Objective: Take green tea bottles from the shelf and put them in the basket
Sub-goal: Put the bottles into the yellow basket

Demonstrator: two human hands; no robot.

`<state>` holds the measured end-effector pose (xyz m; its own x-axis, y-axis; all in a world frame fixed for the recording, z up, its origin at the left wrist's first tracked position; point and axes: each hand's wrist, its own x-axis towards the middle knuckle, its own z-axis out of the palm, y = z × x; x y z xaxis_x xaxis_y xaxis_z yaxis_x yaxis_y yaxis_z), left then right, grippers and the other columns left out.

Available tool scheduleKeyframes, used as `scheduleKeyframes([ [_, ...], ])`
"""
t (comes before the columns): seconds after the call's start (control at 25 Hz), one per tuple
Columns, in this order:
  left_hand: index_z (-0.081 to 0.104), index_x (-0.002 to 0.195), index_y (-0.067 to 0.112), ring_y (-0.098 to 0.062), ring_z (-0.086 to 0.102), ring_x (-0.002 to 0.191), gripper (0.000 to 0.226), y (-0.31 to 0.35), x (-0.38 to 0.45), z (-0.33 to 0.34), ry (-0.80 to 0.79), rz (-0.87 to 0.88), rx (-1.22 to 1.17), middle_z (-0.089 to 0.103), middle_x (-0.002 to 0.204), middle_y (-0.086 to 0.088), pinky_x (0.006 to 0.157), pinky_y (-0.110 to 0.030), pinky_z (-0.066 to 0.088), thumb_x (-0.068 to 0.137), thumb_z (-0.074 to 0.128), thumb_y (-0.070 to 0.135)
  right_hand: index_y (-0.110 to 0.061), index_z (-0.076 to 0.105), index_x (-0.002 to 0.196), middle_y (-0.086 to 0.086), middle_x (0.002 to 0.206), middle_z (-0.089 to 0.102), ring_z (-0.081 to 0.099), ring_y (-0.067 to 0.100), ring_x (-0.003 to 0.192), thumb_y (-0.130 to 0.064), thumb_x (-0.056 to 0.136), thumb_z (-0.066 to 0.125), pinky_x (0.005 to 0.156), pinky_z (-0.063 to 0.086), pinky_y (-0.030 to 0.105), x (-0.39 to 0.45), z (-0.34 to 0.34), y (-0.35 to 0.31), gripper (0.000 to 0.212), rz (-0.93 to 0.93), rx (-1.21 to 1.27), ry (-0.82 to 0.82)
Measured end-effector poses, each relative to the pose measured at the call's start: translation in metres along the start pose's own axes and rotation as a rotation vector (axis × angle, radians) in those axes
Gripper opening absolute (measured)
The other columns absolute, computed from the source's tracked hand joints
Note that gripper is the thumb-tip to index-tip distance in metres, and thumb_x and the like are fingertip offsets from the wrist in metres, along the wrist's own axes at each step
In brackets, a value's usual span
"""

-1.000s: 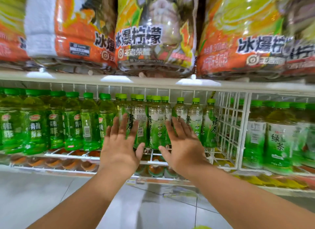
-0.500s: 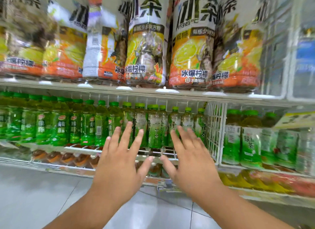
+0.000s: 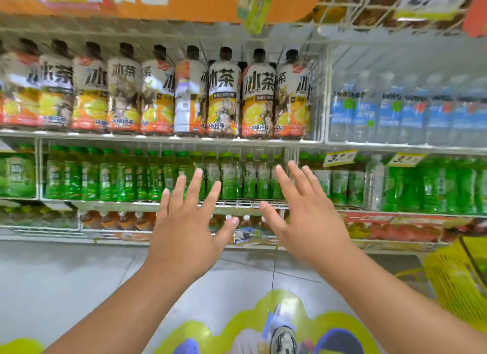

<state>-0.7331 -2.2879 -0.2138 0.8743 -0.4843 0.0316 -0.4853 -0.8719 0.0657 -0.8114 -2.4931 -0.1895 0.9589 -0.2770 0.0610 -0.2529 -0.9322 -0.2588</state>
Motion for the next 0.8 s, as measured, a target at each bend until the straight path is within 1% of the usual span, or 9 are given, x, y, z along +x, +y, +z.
scheduleKeyframes([
  [0.08, 0.012, 0.16, 0.041, -0.027, -0.009, 0.156, 0.085, 0.013, -0.02, -0.042, 0.022, 0.013, -0.016, -0.008, 0.17, 0.001, 0.126, -0.05, 0.003, 0.084, 0.008, 0.08, -0.03, 0.01, 0.163, -0.003, 0.172, 0.001, -0.005, 0.018, 0.157, -0.075, 0.088, 0.012, 0.127, 0.002, 0.035, -0.033, -0.032, -0.011, 0.088, 0.012, -0.012, 0.019],
  [0.12, 0.01, 0.16, 0.041, -0.027, -0.009, 0.156, 0.086, 0.02, -0.03, -0.061, 0.026, 0.024, -0.013, -0.009, 0.17, 0.001, 0.126, -0.05, 0.002, 0.084, 0.008, 0.08, -0.029, 0.011, 0.163, -0.002, 0.172, 0.003, -0.004, 0.019, 0.158, -0.075, 0.089, 0.014, 0.127, 0.001, 0.035, -0.048, -0.047, -0.016, 0.088, 0.022, -0.015, 0.022],
  [0.24, 0.007, 0.161, 0.039, -0.027, -0.01, 0.156, 0.087, 0.043, -0.063, -0.118, 0.044, 0.08, -0.006, -0.011, 0.17, 0.0, 0.126, -0.049, 0.0, 0.084, 0.008, 0.08, -0.027, 0.007, 0.164, 0.0, 0.172, -0.001, -0.007, 0.02, 0.157, -0.07, 0.097, 0.027, 0.127, -0.002, 0.035, -0.093, -0.1, -0.027, 0.082, 0.064, -0.024, 0.025],
  [0.36, 0.006, 0.161, 0.038, -0.027, -0.009, 0.156, 0.082, 0.066, -0.087, -0.156, 0.065, 0.147, -0.031, -0.012, 0.17, 0.0, 0.126, -0.049, -0.001, 0.091, 0.016, 0.078, -0.026, 0.007, 0.164, -0.001, 0.172, -0.001, -0.007, 0.02, 0.157, -0.068, 0.099, 0.03, 0.128, 0.002, 0.038, -0.129, -0.148, -0.027, 0.081, 0.093, -0.048, 0.061],
  [0.44, 0.009, 0.161, 0.037, -0.027, -0.008, 0.156, 0.08, 0.085, -0.099, -0.176, 0.07, 0.197, -0.053, -0.01, 0.17, 0.0, 0.126, -0.05, 0.0, 0.093, 0.021, 0.076, -0.026, 0.007, 0.164, -0.002, 0.172, -0.001, -0.006, 0.019, 0.157, -0.068, 0.099, 0.03, 0.128, 0.004, 0.039, -0.151, -0.176, -0.023, 0.081, 0.127, -0.048, 0.09],
  [0.64, 0.013, 0.16, 0.041, -0.024, -0.01, 0.156, 0.076, 0.146, -0.121, -0.214, 0.055, 0.35, -0.103, -0.009, 0.17, 0.002, 0.126, -0.049, -0.003, 0.093, 0.022, 0.076, -0.028, 0.006, 0.164, -0.003, 0.172, -0.002, -0.007, 0.02, 0.157, -0.069, 0.098, 0.029, 0.128, 0.004, 0.041, -0.203, -0.219, 0.01, 0.081, 0.238, -0.034, 0.11],
  [0.8, 0.01, 0.161, 0.04, -0.024, -0.012, 0.156, 0.077, 0.204, -0.136, -0.23, 0.068, 0.431, -0.11, -0.011, 0.17, 0.002, 0.126, -0.048, -0.002, 0.094, 0.023, 0.075, -0.026, 0.006, 0.164, -0.002, 0.171, -0.004, -0.008, 0.018, 0.157, -0.068, 0.099, 0.03, 0.125, -0.005, 0.035, -0.242, -0.242, 0.056, 0.081, 0.312, -0.053, 0.157],
])
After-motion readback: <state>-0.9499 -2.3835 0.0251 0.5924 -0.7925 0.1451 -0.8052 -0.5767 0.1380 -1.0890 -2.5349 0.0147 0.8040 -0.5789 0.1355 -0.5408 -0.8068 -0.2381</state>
